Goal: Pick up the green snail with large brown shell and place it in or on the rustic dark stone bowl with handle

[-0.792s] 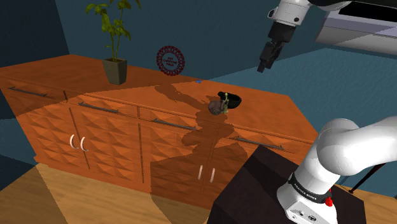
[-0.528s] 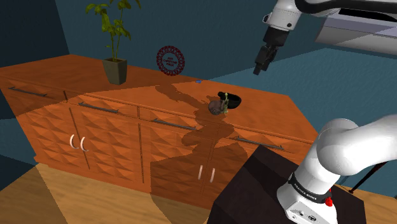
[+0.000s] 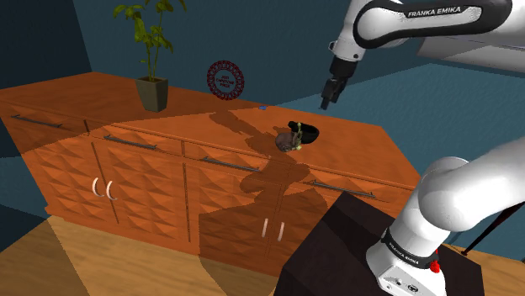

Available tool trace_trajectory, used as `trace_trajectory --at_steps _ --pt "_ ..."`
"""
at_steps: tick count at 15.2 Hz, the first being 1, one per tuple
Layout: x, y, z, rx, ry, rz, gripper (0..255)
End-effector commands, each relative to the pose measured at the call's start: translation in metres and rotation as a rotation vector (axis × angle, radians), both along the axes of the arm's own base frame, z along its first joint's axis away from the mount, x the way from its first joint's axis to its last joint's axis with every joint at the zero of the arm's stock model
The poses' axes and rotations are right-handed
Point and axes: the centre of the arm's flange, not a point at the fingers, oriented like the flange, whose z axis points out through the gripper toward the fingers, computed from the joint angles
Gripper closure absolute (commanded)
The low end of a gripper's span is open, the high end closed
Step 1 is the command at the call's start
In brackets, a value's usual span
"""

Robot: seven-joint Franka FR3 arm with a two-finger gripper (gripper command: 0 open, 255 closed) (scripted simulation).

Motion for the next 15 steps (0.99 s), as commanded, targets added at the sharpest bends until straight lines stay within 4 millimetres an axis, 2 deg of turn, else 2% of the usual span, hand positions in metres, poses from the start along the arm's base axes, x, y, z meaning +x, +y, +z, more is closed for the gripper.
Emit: trace_trajectory --at_steps 1,15 --pt "0.018 -0.014 -0.016 -0.013 0.003 0.008 0" --pt "0.130 -0.107 -0.123 -0.100 0.033 0.056 0"
